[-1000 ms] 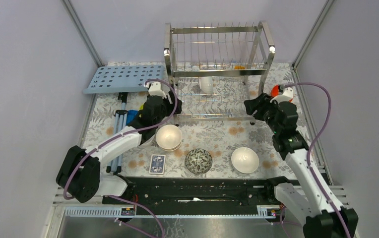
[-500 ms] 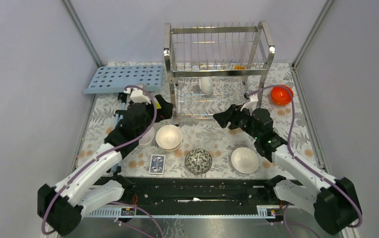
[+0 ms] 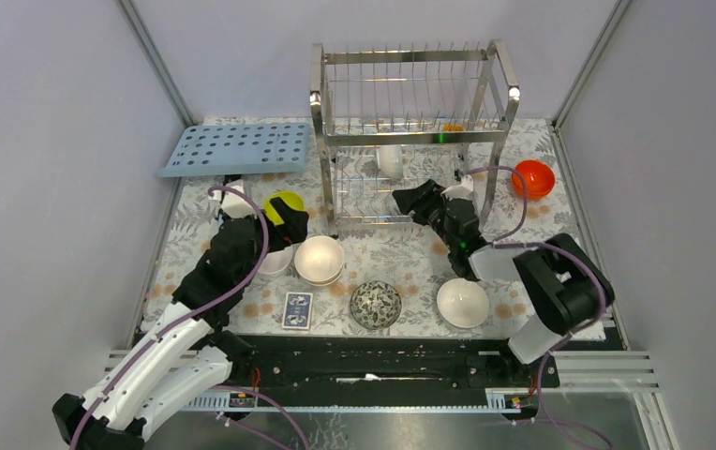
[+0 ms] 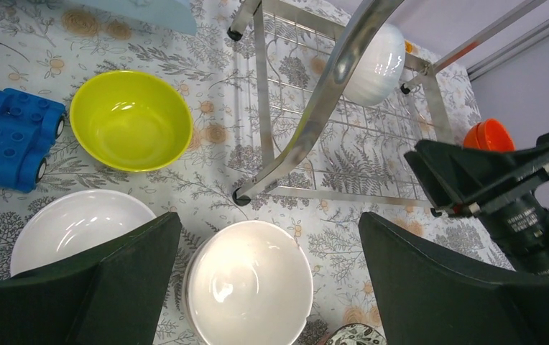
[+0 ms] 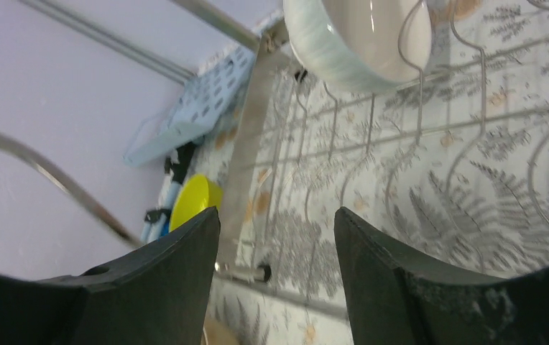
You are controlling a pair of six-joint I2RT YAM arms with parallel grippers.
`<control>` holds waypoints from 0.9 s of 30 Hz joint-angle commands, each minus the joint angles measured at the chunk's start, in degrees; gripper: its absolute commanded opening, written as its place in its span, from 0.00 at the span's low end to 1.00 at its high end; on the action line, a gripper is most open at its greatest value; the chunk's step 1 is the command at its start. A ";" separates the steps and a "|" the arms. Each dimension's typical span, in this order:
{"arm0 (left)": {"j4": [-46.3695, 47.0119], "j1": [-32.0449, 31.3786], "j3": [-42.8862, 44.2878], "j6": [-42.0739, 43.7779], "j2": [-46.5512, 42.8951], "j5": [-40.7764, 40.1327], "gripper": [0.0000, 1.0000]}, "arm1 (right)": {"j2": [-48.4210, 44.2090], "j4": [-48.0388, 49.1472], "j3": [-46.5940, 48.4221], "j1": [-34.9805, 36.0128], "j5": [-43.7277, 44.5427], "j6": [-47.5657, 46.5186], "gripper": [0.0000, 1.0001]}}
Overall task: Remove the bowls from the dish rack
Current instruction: Adjust the dish rack at the center of the board, then pick up the bowl from the dish rack.
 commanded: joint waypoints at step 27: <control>2.20 -0.01 -0.94 1.42 1.71 -1.56 0.99 | 25.19 25.56 19.62 -7.28 -6.39 -3.52 0.67</control>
